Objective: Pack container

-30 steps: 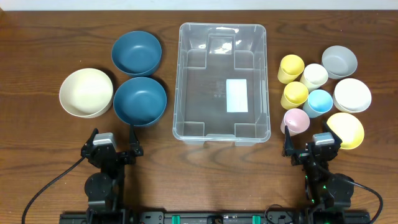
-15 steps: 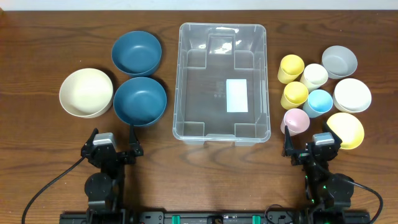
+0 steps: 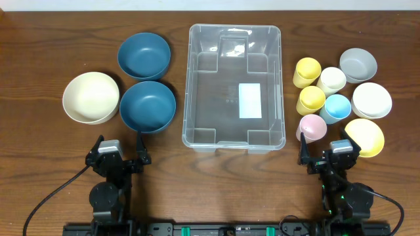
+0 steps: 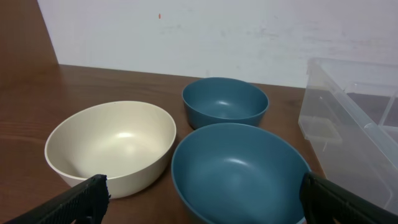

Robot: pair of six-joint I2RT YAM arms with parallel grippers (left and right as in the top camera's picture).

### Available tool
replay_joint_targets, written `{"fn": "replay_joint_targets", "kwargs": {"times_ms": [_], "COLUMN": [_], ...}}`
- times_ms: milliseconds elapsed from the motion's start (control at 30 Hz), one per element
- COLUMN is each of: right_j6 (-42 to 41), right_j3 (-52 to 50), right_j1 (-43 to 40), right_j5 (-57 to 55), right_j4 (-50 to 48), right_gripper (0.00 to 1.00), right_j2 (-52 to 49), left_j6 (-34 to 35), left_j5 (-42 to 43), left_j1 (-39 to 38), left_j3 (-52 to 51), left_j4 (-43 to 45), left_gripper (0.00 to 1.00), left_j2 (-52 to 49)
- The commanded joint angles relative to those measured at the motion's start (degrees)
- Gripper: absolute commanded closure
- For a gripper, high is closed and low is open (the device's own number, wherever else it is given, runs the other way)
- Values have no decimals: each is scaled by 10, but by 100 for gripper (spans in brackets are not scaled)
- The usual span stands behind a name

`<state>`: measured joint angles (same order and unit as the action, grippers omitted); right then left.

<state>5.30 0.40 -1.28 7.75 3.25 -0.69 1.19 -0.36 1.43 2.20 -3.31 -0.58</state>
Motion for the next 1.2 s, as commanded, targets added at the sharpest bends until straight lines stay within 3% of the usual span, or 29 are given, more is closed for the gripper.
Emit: {"fn": "replay_joint_targets", "kwargs": {"times_ms": [0, 633, 800, 933, 1167], "right_j6": [8, 8, 8, 8, 8], "right_j3": [-1, -1, -1, -1, -1], "right_j1": [-6, -6, -6, -6, -6], "right_j5": [2, 2, 2, 2, 2], "right_j4": [2, 2, 2, 2, 2], "right_gripper": [1, 1, 1, 1, 1], "right_j2": [3, 3, 3, 3, 3], "left_j6": [-23, -28, -32, -44, -44], "left_j5": [-3, 55, 38, 31, 32], "left_j1": [-2, -2, -2, -2, -2], "left_j3": [-20, 21, 129, 268, 566], "left_j4": [1, 133, 113, 65, -184], "left_gripper": [2, 2, 2, 2, 2], "left_j2": [3, -2, -70, -192, -456]}}
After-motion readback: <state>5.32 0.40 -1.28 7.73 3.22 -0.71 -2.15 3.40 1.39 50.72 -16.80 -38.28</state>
